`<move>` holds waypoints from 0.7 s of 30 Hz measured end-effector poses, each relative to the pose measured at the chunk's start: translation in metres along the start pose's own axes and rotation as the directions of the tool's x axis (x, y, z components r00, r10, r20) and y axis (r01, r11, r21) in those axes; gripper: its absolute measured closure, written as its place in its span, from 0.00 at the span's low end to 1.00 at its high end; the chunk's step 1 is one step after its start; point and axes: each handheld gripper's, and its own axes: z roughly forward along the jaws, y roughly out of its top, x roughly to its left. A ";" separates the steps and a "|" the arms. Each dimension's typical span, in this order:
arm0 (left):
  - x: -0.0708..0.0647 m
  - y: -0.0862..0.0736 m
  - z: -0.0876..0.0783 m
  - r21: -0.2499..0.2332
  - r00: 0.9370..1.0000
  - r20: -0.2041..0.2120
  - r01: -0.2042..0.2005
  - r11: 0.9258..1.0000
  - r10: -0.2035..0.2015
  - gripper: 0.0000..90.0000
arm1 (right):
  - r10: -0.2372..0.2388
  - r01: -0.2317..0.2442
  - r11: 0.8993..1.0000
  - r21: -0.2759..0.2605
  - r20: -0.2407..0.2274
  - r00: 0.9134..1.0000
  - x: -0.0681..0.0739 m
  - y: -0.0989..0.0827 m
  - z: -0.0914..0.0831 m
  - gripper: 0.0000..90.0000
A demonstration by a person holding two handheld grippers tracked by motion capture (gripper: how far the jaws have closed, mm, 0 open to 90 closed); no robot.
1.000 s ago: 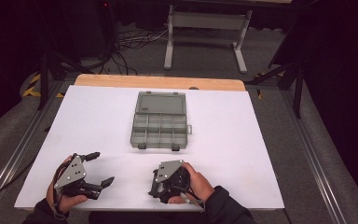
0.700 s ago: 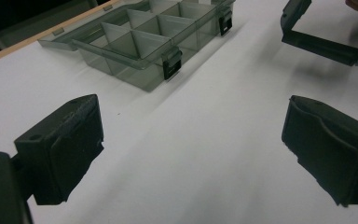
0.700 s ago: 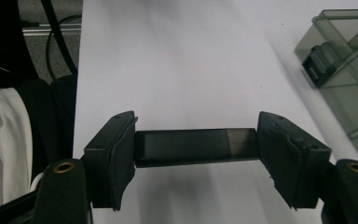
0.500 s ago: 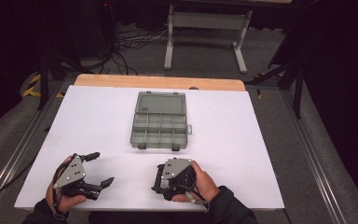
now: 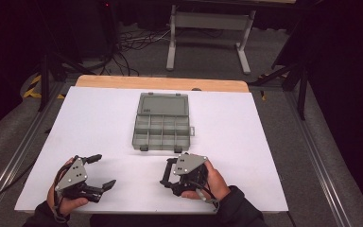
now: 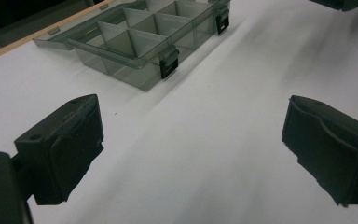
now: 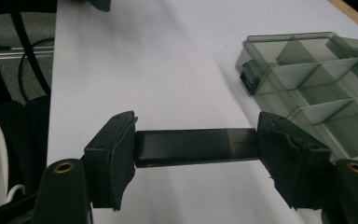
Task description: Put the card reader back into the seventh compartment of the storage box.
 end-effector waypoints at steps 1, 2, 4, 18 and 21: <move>0.000 0.000 0.000 0.000 1.000 0.000 0.000 1.000 0.000 0.07 | 0.001 -0.001 1.000 -0.002 0.006 1.000 -0.001 0.000 -0.001 0.35; 0.000 0.000 0.000 0.001 1.000 0.000 -0.002 1.000 0.002 0.07 | 0.005 -0.005 1.000 -0.006 0.011 1.000 -0.002 0.000 -0.001 0.34; 0.000 0.000 0.001 0.001 1.000 0.002 -0.001 1.000 0.001 0.07 | 0.006 -0.005 1.000 -0.016 0.037 0.999 -0.006 0.001 -0.002 0.34; -0.001 0.000 0.002 0.006 1.000 0.009 -0.001 1.000 0.001 0.07 | -0.002 0.008 0.999 -0.034 0.155 0.988 -0.030 0.005 -0.005 0.34; -0.001 0.000 0.003 0.009 1.000 0.012 0.001 1.000 -0.001 0.07 | 0.013 -0.005 0.999 -0.049 0.175 0.984 -0.038 0.006 -0.007 0.35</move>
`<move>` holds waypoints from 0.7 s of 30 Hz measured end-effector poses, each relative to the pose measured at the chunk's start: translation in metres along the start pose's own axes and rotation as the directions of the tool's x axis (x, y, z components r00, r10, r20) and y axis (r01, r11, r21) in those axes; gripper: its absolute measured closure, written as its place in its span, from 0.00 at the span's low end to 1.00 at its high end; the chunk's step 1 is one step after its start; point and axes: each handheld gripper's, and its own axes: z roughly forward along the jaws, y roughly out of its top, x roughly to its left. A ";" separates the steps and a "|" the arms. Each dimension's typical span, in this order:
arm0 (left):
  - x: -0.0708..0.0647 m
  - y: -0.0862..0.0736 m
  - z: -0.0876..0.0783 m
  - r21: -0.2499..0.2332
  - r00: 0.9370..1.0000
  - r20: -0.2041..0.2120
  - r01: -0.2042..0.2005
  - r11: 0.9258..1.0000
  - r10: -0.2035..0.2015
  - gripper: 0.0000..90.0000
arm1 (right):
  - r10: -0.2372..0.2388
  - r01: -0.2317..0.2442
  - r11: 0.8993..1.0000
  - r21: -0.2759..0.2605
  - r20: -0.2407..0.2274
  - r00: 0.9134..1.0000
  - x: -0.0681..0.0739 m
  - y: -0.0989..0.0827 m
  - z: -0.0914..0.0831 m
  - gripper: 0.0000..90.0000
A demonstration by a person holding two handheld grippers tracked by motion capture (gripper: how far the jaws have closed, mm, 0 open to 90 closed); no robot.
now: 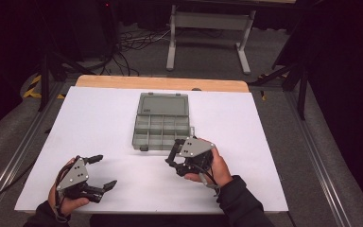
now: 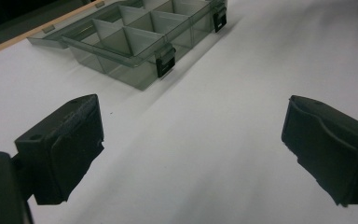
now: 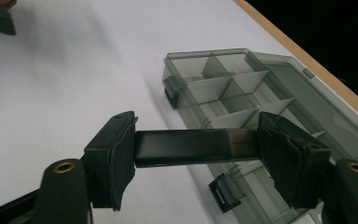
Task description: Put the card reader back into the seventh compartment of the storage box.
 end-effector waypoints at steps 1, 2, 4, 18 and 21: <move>0.000 0.000 0.000 0.000 1.000 0.000 -0.001 1.000 0.001 0.07 | -0.001 0.001 1.000 -0.001 0.007 1.000 -0.002 0.000 0.000 0.35; 0.000 0.000 0.000 -0.001 1.000 0.000 -0.001 1.000 0.001 0.07 | 0.002 -0.002 1.000 -0.001 0.014 1.000 -0.004 0.000 0.000 0.35; 0.000 0.000 0.000 -0.004 1.000 0.001 0.002 1.000 -0.002 0.07 | 0.008 -0.008 1.000 -0.003 0.016 1.000 -0.007 0.000 0.001 0.34; 0.000 0.000 -0.001 -0.012 1.000 -0.012 0.001 1.000 -0.001 0.07 | 0.072 -0.071 0.997 -0.004 0.059 0.996 -0.031 -0.005 0.021 0.35; 0.000 0.000 -0.002 -0.017 1.000 -0.015 0.005 1.000 -0.006 0.07 | 0.081 -0.082 0.997 0.004 0.065 0.995 -0.034 -0.004 0.026 0.34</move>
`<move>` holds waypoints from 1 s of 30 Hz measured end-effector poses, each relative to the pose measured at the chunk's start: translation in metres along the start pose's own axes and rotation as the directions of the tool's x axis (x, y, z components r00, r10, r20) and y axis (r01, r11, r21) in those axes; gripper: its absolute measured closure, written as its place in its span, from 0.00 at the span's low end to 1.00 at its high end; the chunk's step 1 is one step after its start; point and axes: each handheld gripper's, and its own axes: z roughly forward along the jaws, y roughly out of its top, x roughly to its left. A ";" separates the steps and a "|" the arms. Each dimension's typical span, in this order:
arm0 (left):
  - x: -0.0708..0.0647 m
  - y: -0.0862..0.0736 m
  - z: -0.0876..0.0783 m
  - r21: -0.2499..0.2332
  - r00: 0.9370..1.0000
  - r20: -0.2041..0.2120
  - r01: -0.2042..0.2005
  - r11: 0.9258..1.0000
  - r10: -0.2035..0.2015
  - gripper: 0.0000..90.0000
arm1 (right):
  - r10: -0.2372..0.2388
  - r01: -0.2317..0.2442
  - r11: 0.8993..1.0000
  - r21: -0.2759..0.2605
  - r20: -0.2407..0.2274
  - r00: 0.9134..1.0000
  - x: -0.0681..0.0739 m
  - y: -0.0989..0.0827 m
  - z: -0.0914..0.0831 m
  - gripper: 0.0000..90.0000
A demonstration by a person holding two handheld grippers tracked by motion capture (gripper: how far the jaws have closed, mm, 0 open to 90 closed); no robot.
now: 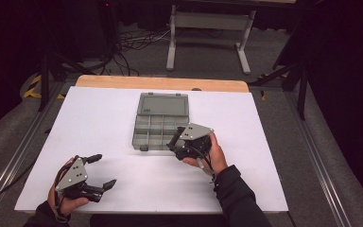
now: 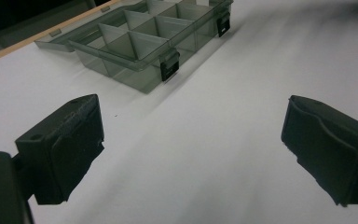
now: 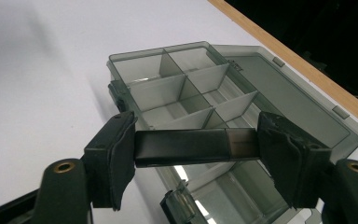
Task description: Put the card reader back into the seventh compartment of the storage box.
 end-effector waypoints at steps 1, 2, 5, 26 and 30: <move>0.000 0.000 0.000 0.002 1.000 0.000 -0.002 1.000 0.002 0.07 | -0.002 0.002 1.000 0.004 0.005 1.000 -0.001 0.001 0.002 0.34; 0.000 0.000 0.000 0.000 1.000 0.000 -0.003 1.000 0.003 0.07 | -0.003 0.003 1.000 0.008 0.008 1.000 -0.001 0.001 0.003 0.34; -0.001 0.000 0.000 -0.001 1.000 -0.002 -0.004 1.000 0.004 0.07 | 0.002 -0.002 1.000 0.008 0.006 1.000 -0.003 0.003 0.006 0.35; -0.002 0.000 0.001 0.007 1.000 0.000 -0.017 1.000 0.017 0.07 | 0.036 -0.037 0.998 0.051 0.018 0.999 -0.010 0.008 0.029 0.34; -0.003 0.001 0.001 0.008 1.000 0.000 -0.025 1.000 0.025 0.07 | 0.044 -0.045 0.997 0.060 0.014 0.999 -0.008 0.007 0.031 0.34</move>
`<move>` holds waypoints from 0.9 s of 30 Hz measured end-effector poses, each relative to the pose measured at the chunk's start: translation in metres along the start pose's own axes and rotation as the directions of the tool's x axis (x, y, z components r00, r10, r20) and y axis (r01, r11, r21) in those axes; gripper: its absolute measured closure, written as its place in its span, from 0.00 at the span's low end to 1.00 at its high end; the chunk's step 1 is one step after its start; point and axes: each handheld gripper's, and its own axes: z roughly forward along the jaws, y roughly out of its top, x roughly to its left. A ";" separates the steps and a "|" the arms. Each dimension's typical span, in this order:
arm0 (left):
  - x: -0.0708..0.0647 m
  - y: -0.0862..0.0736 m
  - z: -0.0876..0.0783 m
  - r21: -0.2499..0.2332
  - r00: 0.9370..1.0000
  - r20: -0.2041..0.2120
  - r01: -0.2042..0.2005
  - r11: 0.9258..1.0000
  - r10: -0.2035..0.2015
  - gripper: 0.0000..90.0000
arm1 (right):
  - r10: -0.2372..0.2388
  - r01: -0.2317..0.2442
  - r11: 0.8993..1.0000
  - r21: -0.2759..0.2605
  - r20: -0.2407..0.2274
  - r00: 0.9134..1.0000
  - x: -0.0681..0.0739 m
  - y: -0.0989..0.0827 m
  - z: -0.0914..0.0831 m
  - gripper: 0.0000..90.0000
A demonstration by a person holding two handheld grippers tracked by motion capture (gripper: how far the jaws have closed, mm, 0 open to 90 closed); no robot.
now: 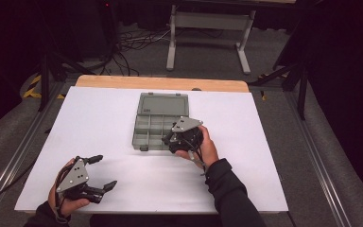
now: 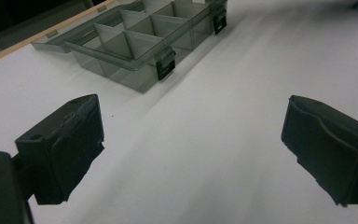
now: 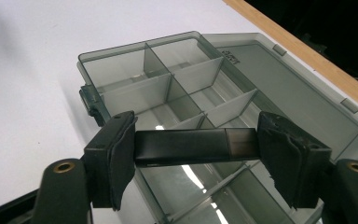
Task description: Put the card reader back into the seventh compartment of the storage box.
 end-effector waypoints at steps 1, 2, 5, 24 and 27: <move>0.000 0.000 0.000 0.001 1.000 0.000 0.000 1.000 0.000 0.07 | 0.003 -0.003 1.000 0.003 -0.001 1.000 0.000 0.000 0.001 0.34; 0.000 0.000 0.000 0.001 1.000 0.000 0.000 1.000 0.000 0.07 | 0.003 -0.003 1.000 0.003 -0.001 1.000 0.000 0.000 0.001 0.34; 0.000 0.000 0.000 0.001 1.000 0.001 0.001 1.000 -0.001 0.07 | 0.009 -0.009 1.000 0.010 -0.003 1.000 0.001 -0.001 0.002 0.34; 0.000 0.000 0.002 0.011 1.000 0.010 -0.001 1.000 0.001 0.07 | 0.023 -0.023 0.999 0.032 -0.018 1.000 0.002 -0.004 0.009 0.37; 0.000 -0.001 0.002 0.014 1.000 0.011 0.000 1.000 0.000 0.07 | 0.023 -0.023 0.999 0.028 -0.020 1.000 0.003 -0.003 0.009 0.37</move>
